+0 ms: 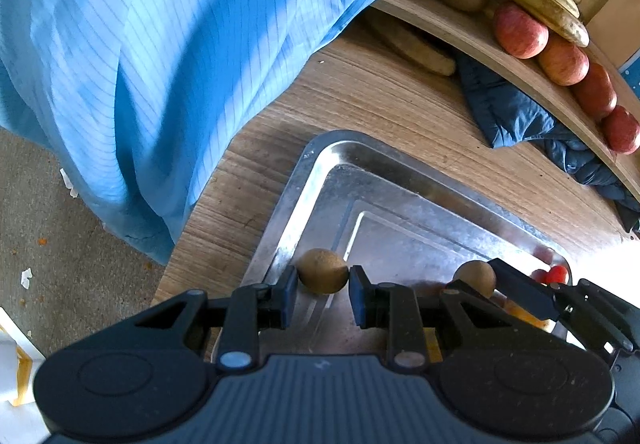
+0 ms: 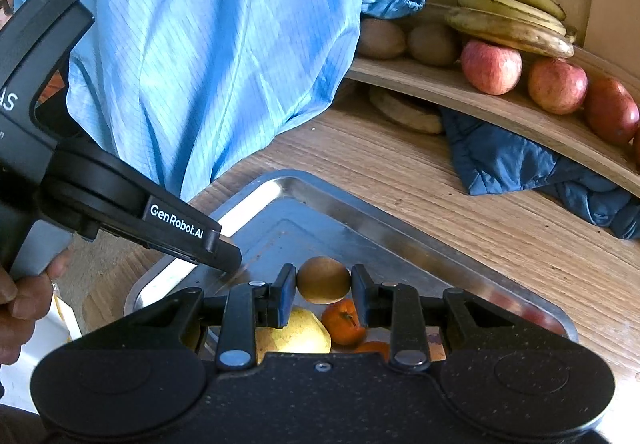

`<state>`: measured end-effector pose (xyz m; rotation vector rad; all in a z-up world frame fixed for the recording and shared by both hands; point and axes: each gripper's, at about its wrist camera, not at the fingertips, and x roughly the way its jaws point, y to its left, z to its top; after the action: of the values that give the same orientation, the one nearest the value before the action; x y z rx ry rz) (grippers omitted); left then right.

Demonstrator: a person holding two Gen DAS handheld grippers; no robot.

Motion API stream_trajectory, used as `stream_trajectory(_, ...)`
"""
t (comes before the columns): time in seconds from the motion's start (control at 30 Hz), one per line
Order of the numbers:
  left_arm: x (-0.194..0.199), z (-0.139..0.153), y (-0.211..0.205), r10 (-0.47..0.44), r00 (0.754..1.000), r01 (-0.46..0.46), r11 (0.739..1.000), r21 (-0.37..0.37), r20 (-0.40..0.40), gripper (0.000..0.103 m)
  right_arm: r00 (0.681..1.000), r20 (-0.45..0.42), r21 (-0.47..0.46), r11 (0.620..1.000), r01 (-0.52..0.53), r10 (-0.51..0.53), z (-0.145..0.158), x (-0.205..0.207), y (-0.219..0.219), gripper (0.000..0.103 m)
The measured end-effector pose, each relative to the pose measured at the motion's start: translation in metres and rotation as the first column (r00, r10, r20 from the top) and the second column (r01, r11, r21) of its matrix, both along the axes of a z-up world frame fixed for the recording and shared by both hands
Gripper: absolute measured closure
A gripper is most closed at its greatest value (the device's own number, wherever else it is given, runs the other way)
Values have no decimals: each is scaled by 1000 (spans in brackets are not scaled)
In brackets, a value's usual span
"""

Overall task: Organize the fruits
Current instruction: 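Carry both small brown fruits over the steel tray, then lower the brown fruits onto the tray and open both tools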

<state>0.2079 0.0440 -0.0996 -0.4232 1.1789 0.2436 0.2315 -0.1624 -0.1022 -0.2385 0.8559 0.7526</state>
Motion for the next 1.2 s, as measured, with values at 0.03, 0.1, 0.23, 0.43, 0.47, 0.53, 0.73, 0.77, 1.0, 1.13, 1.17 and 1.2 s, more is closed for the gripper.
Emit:
stream_trajectory(0.03, 1, 0, 1, -1, 1000, 1, 1000, -1, -1, 73, 1000, -1, -1, 1000, 2, -2, 0, 1, 0, 71)
stream_trajectory(0.1, 2, -1, 2, -3, 1000, 3, 1000, -1, -2, 73, 1000, -2, -2, 1000, 9, -9, -1, 3, 1, 71)
stream_trajectory(0.23, 7, -1, 4, -7, 1000, 7, 1000, -1, -5, 73, 1000, -4, -8, 1000, 26, -26, -3, 7, 1, 71)
stream_trajectory(0.43, 15, -1, 1, -20, 1000, 20, 1000, -1, -9, 73, 998, -14, -25, 998, 64, -64, -8, 17, -4, 71)
stream_trajectory(0.47, 17, -1, -1, -25, 1000, 25, 1000, 0, -9, 73, 997, -15, -27, 997, 70, -70, -8, 19, -6, 71)
stream_trajectory(0.53, 22, -2, -5, -36, 999, 36, 999, 2, -9, 73, 996, -19, -31, 996, 84, -85, -9, 23, -9, 71)
stream_trajectory(0.73, 34, -3, -18, -72, 997, 72, 997, 6, -11, 73, 991, -31, -41, 991, 127, -128, -14, 31, -23, 71)
stream_trajectory(0.77, 36, -3, -20, -78, 997, 78, 997, 7, -11, 73, 990, -33, -42, 990, 134, -135, -15, 33, -26, 71)
stream_trajectory(1.0, 43, -4, -30, -106, 994, 106, 994, 7, -19, 73, 986, -42, -47, 986, 158, -160, -19, 36, -37, 71)
stream_trajectory(1.13, 44, -5, -34, -110, 994, 110, 994, 10, -20, 73, 985, -43, -48, 986, 162, -165, -19, 36, -41, 70)
stream_trajectory(1.17, 44, -5, -34, -110, 994, 111, 994, 10, -20, 73, 985, -44, -49, 985, 163, -165, -19, 36, -42, 70)
stream_trajectory(1.2, 44, -5, -36, -111, 994, 111, 994, 11, -21, 73, 985, -46, -48, 986, 162, -164, -19, 36, -43, 70)
